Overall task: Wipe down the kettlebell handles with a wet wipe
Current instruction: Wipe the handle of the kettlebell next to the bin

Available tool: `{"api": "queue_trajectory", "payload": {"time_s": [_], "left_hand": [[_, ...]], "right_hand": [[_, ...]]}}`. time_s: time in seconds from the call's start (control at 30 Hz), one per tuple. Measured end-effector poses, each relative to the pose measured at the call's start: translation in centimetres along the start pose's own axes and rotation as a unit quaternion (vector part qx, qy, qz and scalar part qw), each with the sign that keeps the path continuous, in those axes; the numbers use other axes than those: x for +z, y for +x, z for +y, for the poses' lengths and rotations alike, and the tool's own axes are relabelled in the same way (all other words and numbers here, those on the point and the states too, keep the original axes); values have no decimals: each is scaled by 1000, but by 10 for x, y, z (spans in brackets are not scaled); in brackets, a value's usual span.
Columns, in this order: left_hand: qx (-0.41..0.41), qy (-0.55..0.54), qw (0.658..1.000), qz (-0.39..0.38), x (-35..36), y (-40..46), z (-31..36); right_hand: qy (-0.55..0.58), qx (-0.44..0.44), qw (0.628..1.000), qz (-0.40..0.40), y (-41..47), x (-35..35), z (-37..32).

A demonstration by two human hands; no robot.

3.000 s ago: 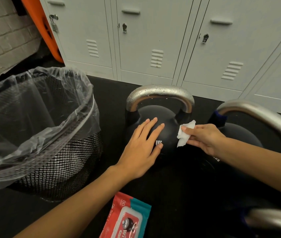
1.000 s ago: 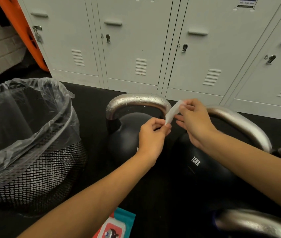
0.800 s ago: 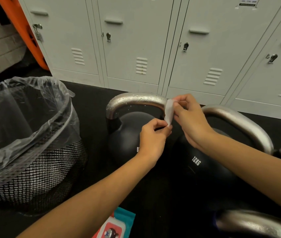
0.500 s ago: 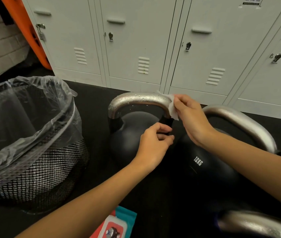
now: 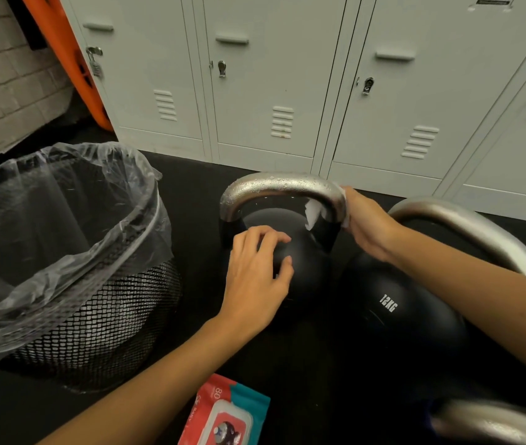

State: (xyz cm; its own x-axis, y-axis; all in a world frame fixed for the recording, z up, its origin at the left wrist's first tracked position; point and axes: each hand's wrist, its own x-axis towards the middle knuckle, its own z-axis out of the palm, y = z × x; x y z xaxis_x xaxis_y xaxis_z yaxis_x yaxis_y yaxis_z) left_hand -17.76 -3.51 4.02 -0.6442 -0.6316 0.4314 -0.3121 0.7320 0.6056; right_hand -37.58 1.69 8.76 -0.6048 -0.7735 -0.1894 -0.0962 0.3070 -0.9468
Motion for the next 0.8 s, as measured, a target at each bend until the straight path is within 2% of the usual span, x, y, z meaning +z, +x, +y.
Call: {"api": "queue_trajectory", "payload": {"time_s": [0.07,0.27,0.5,0.63,0.8], "left_hand": [[6,13,1000,-11,-1,-4,-4],[17,23,999,-32,0,-8,-12],[28,0,996,-79,3,-12,-14],[31,-20,995,-90,3,-11,-17],[24,-36,994,-100,2,-11,-19]], "right_hand": [[-18,2,999,-36,-1,-1,-2],[14,-3,998,-59,21,-1,-30],[-1,9,998,-61,21,-8,0],[56,-32,997,-46,5,-7,-9],[0,-107,994,-21,-25,-1,-1]]}}
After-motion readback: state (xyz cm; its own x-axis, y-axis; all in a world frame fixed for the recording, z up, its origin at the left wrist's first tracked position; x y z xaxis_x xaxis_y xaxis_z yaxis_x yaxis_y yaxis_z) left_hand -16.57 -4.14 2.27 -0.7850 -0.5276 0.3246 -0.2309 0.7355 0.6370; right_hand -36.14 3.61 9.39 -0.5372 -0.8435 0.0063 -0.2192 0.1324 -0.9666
